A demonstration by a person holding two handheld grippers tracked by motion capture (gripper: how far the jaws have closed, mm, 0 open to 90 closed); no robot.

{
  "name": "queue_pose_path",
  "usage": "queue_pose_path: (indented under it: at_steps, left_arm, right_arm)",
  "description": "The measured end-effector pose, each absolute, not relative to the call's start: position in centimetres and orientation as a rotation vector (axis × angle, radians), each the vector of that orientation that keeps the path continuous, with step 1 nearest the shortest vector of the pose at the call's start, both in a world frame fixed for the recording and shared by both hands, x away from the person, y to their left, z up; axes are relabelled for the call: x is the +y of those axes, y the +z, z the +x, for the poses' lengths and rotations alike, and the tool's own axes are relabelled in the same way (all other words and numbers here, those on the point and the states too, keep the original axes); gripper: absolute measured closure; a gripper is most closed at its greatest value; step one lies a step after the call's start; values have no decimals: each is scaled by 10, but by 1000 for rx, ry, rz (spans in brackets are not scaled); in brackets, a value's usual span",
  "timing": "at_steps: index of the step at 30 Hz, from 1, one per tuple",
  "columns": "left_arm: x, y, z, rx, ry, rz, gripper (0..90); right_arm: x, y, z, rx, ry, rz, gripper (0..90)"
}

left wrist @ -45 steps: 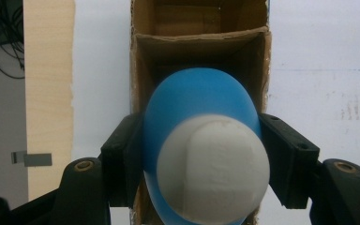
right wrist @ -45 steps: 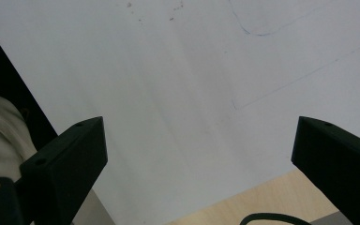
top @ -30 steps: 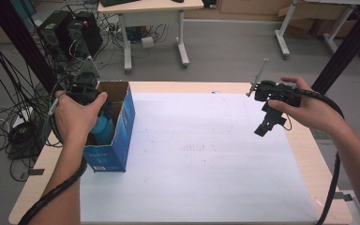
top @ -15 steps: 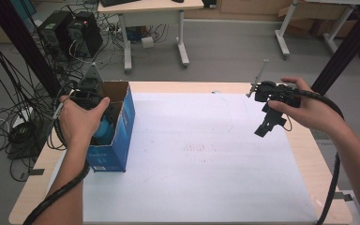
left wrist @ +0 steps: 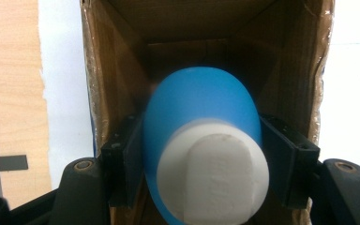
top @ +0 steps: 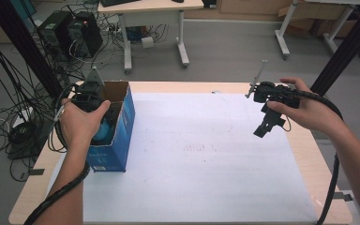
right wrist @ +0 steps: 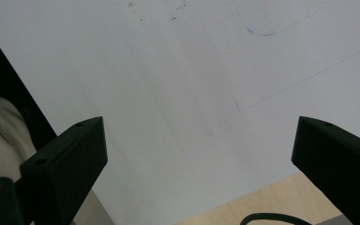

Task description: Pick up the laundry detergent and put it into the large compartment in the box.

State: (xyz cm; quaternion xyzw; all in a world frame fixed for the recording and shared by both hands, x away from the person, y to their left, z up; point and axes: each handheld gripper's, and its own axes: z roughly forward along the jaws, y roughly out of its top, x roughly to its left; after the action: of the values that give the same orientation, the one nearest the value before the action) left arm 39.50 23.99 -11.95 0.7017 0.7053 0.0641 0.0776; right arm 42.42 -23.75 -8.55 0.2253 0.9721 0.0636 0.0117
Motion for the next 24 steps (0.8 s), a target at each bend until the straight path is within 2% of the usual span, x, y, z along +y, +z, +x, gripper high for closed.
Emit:
queue_pose_path:
  at_steps: [24]
  left_arm:
    - [241,-120,403,2122,162,2105,372]
  right_arm:
    - [-237,-85,422,3037,199,687,35]
